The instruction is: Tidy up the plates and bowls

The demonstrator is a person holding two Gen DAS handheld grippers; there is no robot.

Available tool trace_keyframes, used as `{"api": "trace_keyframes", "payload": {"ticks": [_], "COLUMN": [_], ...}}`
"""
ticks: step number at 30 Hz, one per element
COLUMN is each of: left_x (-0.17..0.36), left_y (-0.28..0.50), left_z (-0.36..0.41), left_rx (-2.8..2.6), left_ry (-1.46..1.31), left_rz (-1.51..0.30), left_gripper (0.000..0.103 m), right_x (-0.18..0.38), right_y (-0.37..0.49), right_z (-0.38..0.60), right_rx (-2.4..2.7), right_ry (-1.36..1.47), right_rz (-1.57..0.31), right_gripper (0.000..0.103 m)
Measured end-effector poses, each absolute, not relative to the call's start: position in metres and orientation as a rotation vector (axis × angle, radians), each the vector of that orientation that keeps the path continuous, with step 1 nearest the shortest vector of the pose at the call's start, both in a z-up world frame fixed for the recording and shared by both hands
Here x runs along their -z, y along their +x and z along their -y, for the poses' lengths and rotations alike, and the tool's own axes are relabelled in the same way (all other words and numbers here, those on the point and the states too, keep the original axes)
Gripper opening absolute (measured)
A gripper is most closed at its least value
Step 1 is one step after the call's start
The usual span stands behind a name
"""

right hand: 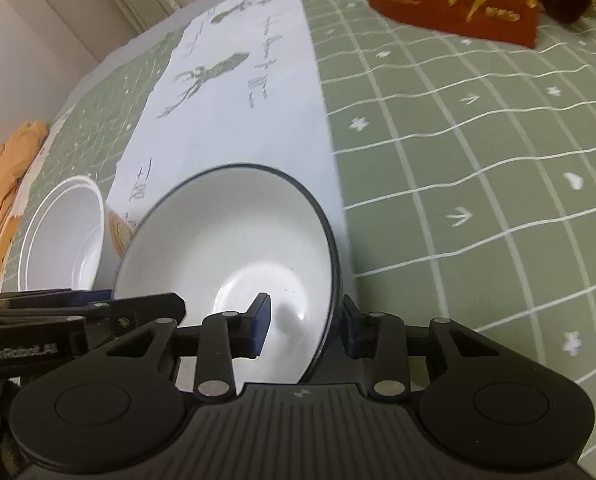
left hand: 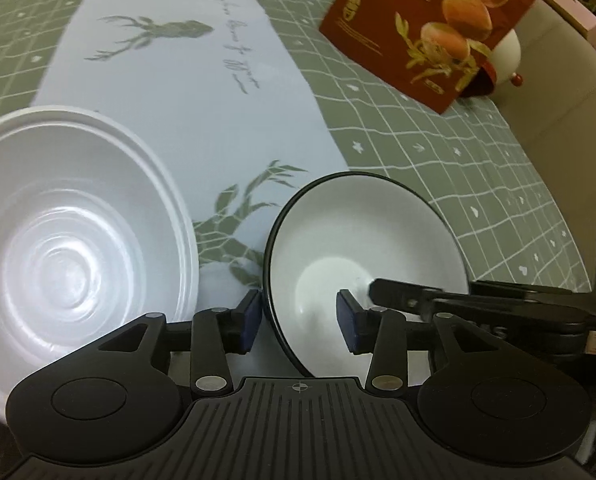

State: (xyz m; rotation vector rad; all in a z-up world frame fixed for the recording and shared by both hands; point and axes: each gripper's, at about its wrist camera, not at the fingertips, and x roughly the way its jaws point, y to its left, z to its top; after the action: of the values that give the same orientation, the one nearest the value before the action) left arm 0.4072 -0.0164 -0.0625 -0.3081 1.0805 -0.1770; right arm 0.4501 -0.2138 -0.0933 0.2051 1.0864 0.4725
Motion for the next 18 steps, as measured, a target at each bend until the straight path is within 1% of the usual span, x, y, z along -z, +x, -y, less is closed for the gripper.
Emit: {"api": "trace_keyframes", "payload": {"ticks": [7,9,10,11,18], "left_x": [0.089,0.092,0.092,0.091,0.078], "left_y": [0.439,0.444,0.445,0.446,0.443], "left_z": [0.027,0.029,0.030,0.031,0.034], "left_rx": [0.183,0.175,0.167,0.160,0.133], "left_ry": [-0.315,-0.311,-0.304,-0.298,-0.268], "left_rz": [-1.130,-1.134,-1.133,-1.137,-1.144], "left_gripper": [0.044,0.042,0.039,0.038,0.036], "right_x": [0.105,0.107,0.108,0.108,0.101], "right_y": [0.461,0.464,0.465,0.466,0.461], "right_z": [0.220,0.217,0.216,0.215,0.214], "right_rx": [-0.449,-0.453,-0.454,-0.458,-0.444], "right_ry": [0.237,0.241,0.243,0.245,0.252], "right_rz": [-1.116,-1.114,-1.113,-1.113,-1.104], "right_gripper": [0.036,0.036,0.036,0.036,0.036]}}
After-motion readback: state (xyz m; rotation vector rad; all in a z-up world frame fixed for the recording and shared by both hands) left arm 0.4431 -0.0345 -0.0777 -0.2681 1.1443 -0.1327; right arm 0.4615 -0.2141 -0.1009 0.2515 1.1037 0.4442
